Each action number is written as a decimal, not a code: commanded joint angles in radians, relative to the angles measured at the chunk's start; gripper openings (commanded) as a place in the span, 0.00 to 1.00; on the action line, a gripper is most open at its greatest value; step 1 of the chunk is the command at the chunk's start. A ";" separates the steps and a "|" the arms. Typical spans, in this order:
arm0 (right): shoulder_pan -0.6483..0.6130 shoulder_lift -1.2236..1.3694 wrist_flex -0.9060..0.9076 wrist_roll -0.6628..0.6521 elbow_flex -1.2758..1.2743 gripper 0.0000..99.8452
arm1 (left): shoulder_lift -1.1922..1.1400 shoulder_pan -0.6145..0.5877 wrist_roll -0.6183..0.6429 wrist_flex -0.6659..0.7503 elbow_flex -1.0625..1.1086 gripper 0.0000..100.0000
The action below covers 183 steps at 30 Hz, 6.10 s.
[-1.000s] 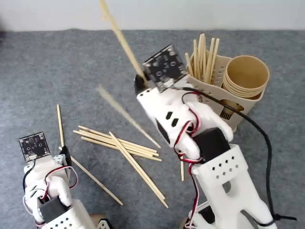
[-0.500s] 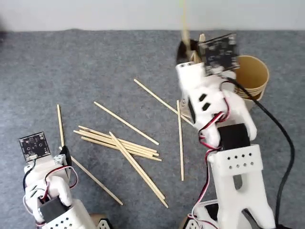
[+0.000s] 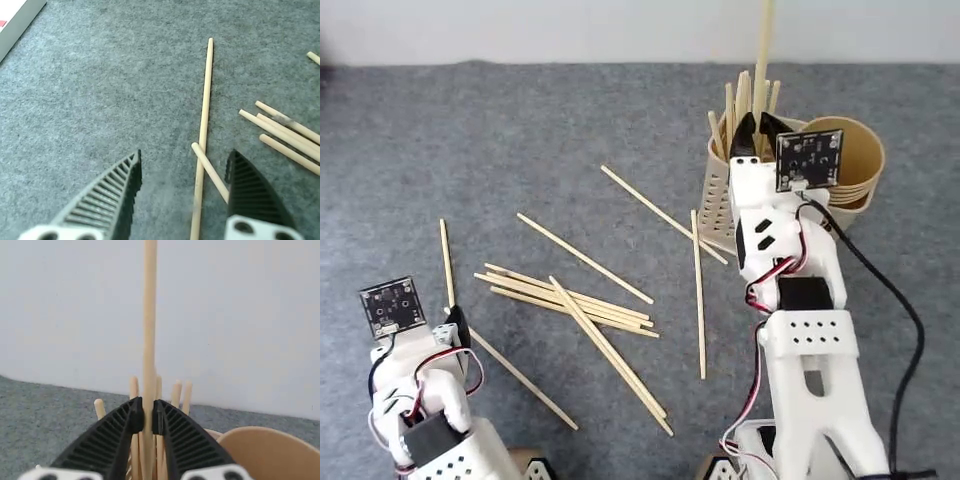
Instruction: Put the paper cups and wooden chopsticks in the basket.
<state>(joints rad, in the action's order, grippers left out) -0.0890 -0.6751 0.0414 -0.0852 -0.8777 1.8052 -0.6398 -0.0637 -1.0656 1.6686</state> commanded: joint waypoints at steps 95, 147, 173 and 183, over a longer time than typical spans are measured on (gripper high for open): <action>-0.450 1.572 1.727 -0.114 2.039 0.01 | 0.015 -0.002 0.005 0.014 -0.004 0.26; -0.120 0.575 1.613 -0.057 1.966 0.01 | 0.015 -0.002 0.005 0.009 -0.002 0.26; -0.153 -0.039 1.345 0.017 1.111 0.01 | 0.015 -0.003 0.005 0.014 0.007 0.26; -0.088 -0.157 0.426 0.012 0.445 0.01 | 0.015 -0.005 0.005 0.014 0.007 0.26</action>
<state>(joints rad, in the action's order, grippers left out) -0.2071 -0.8147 0.7672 -0.0713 -0.3069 1.8052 -0.6398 -0.0637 -1.0656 1.6870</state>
